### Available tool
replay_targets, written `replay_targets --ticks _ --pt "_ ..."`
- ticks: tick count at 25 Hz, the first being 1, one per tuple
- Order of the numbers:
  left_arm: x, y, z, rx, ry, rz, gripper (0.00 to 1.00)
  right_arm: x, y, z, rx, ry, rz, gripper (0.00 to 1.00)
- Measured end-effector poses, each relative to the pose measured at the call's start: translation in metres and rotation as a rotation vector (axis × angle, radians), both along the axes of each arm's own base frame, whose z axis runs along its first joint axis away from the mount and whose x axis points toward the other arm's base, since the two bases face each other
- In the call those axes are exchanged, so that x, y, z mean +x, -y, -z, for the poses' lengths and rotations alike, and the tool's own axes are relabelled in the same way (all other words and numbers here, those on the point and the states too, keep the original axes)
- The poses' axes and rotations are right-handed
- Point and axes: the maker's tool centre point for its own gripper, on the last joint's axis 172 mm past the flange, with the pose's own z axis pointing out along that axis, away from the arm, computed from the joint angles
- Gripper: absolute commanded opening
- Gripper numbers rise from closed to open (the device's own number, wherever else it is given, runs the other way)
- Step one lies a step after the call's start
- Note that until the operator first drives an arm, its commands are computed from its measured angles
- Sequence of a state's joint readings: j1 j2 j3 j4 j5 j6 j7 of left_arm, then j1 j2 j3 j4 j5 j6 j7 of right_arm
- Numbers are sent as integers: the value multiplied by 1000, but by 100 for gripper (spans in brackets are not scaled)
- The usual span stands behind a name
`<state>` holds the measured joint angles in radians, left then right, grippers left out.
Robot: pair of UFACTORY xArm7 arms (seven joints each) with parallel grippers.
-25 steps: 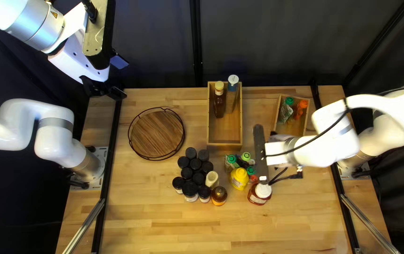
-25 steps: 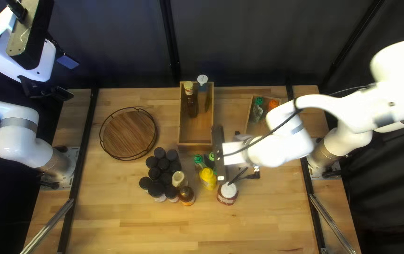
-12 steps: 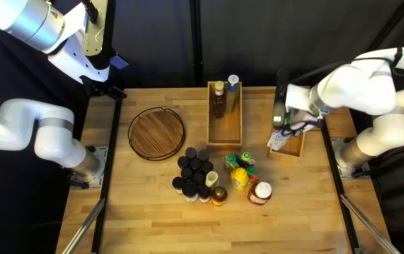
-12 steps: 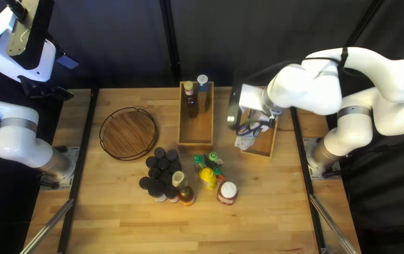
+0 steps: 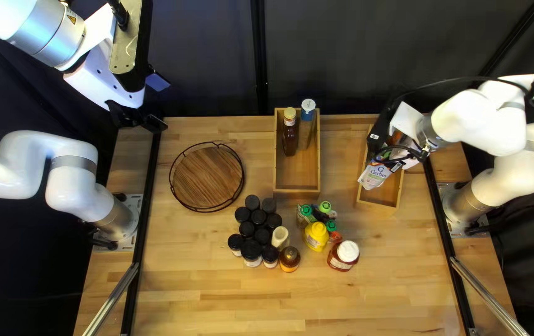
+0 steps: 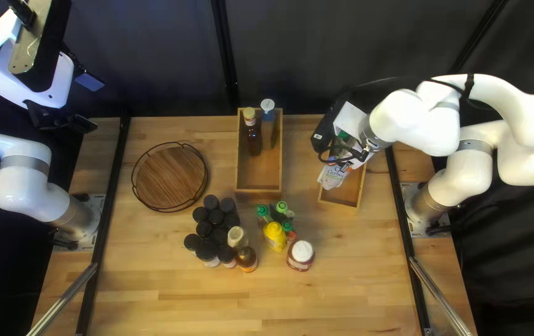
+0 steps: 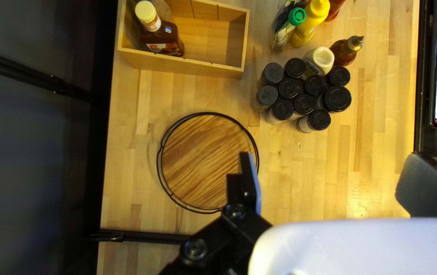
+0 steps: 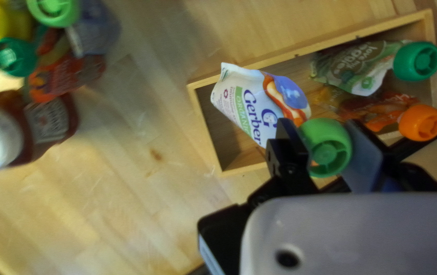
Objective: Separate condiments, baby food and spices and place it in 3 different racks/containers
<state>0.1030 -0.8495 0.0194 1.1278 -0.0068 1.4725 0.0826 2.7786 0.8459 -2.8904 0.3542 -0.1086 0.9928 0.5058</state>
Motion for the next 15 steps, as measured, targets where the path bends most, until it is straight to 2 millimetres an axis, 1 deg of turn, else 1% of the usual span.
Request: replay_targets --ticks 6,9,12,15 --pt "0 0 0 0 0 0 100 -12 16 27 -61 -17 78 0" --pt "0 0 0 0 0 0 100 -18 20 34 -83 -27 111 0" --pt "0 0 0 0 0 0 100 -23 20 34 -95 -31 127 0" --pt "0 0 0 0 0 0 100 -24 16 25 -96 -29 129 0"
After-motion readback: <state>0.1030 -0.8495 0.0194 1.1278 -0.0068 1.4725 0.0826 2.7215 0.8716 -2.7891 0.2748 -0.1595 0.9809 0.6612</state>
